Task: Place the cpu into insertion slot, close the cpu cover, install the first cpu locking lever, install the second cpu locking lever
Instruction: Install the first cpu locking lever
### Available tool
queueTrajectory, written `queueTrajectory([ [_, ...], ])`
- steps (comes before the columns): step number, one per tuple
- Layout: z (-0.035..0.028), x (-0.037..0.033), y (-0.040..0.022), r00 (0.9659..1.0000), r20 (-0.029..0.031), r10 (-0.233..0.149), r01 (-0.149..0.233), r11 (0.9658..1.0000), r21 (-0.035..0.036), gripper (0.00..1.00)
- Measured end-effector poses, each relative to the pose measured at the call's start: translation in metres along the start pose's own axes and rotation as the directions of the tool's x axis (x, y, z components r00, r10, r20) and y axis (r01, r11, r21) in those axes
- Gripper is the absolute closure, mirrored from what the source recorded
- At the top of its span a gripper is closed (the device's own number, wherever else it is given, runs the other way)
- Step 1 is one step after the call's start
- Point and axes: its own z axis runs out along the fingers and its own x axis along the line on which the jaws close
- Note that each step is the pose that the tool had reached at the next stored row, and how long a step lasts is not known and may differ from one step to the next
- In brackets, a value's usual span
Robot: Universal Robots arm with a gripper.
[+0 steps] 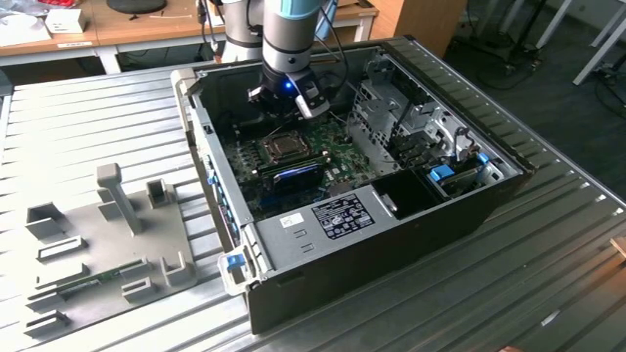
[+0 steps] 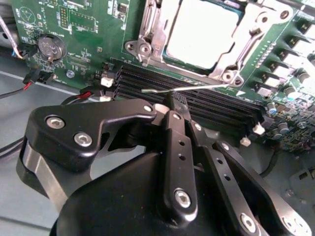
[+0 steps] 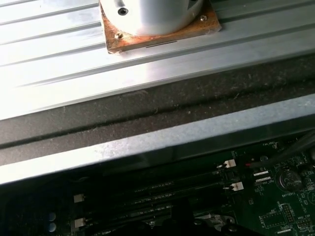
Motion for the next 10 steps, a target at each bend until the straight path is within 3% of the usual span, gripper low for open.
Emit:
queueTrajectory([
  [10, 0.0000, 0.0004, -0.0002, 1.0000, 0.0030, 0.010, -0.010, 1.0000, 0.0000, 0.90],
])
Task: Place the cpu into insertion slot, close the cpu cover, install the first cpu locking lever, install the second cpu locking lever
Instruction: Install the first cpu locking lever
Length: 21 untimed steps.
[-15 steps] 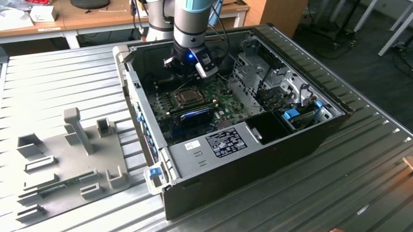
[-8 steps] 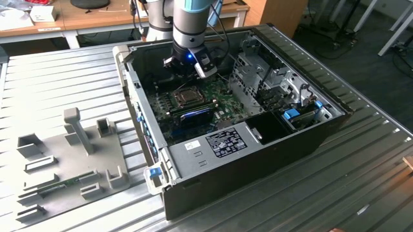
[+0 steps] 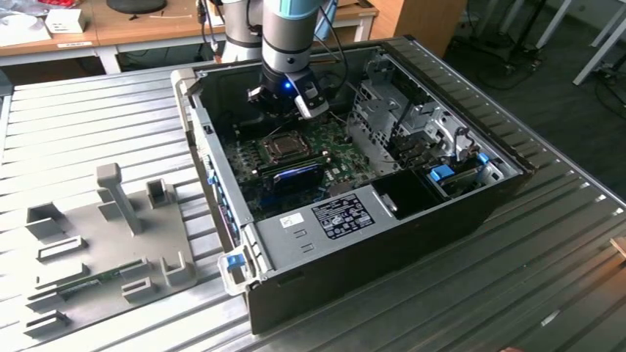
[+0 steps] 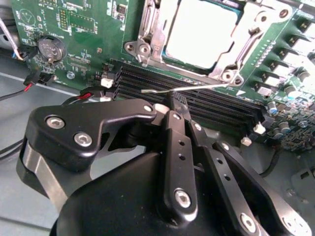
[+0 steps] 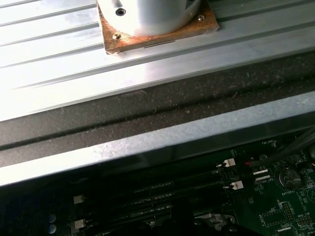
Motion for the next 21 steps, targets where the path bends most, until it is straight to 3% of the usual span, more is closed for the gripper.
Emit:
queueTrajectory([
  [21, 0.0048, 0.0000, -0.0016, 1.0000, 0.0002, 0.000, 0.000, 1.0000, 0.0001, 0.90],
])
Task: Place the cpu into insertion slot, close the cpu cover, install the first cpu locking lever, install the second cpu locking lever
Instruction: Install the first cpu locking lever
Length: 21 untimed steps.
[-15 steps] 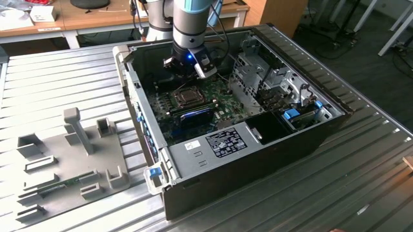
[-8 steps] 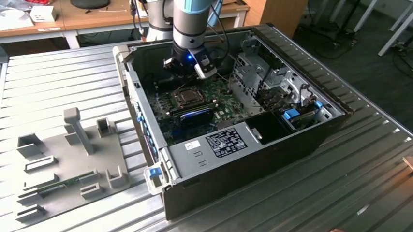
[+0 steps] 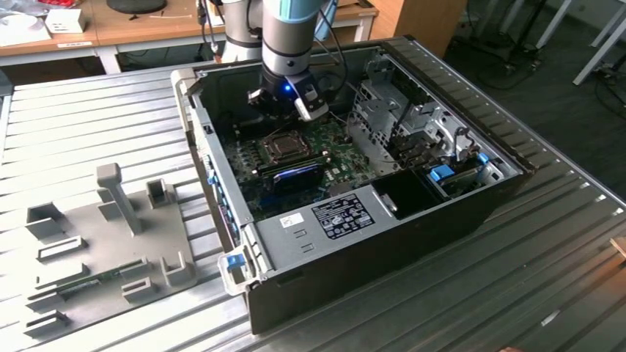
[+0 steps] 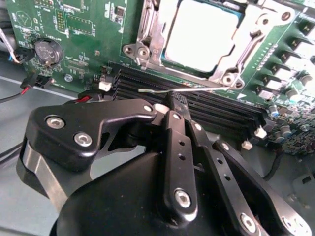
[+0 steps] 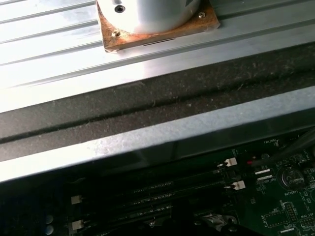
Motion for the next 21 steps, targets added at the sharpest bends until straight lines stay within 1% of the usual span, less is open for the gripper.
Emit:
queueTrajectory([
  [21, 0.0052, 0.0000, -0.0016, 1.0000, 0.0000, 0.000, 0.000, 1.0000, 0.0000, 0.90],
])
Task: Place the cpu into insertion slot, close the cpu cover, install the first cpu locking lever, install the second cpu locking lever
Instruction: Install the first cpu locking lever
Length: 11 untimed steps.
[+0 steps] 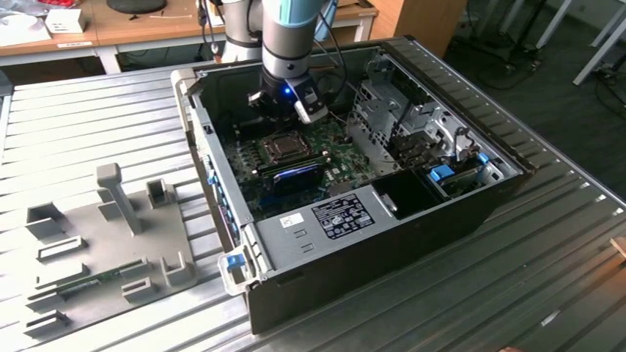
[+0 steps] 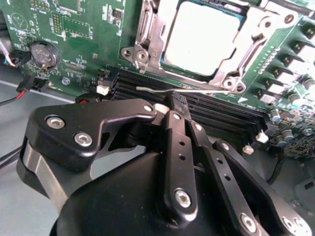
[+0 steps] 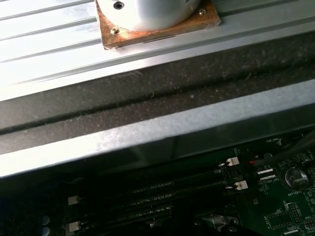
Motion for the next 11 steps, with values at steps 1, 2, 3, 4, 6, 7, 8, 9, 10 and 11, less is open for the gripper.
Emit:
queueTrajectory([
  [1, 0.0003, -0.0001, -0.0001, 1.0000, 0.0000, 0.000, 0.000, 1.0000, 0.0000, 0.90],
  [2, 0.0006, -0.0001, -0.0001, 1.0000, 0.0000, 0.000, 0.000, 1.0000, -0.0001, 0.90],
  [3, 0.0009, -0.0002, -0.0002, 1.0000, 0.0000, 0.000, 0.000, 1.0000, -0.0001, 0.90],
  [4, 0.0012, -0.0004, -0.0003, 1.0000, 0.0000, 0.000, 0.000, 1.0000, -0.0002, 0.90],
  [6, 0.0020, -0.0007, -0.0004, 1.0000, -0.0001, 0.000, 0.000, 1.0000, -0.0002, 0.90],
  [7, 0.0023, -0.0009, -0.0004, 1.0000, 0.0000, 0.000, 0.000, 1.0000, -0.0001, 0.90],
  [8, 0.0026, -0.0012, -0.0005, 1.0000, -0.0001, 0.000, 0.000, 1.0000, -0.0001, 0.90],
  [9, 0.0030, -0.0015, -0.0005, 1.0000, -0.0001, 0.000, 0.000, 1.0000, 0.0000, 0.90],
  [10, 0.0033, -0.0018, -0.0005, 1.0000, -0.0001, 0.000, 0.000, 1.0000, -0.0001, 0.90],
  [11, 0.0036, -0.0021, -0.0005, 1.0000, 0.0000, 0.000, 0.000, 1.0000, 0.0000, 0.90],
])
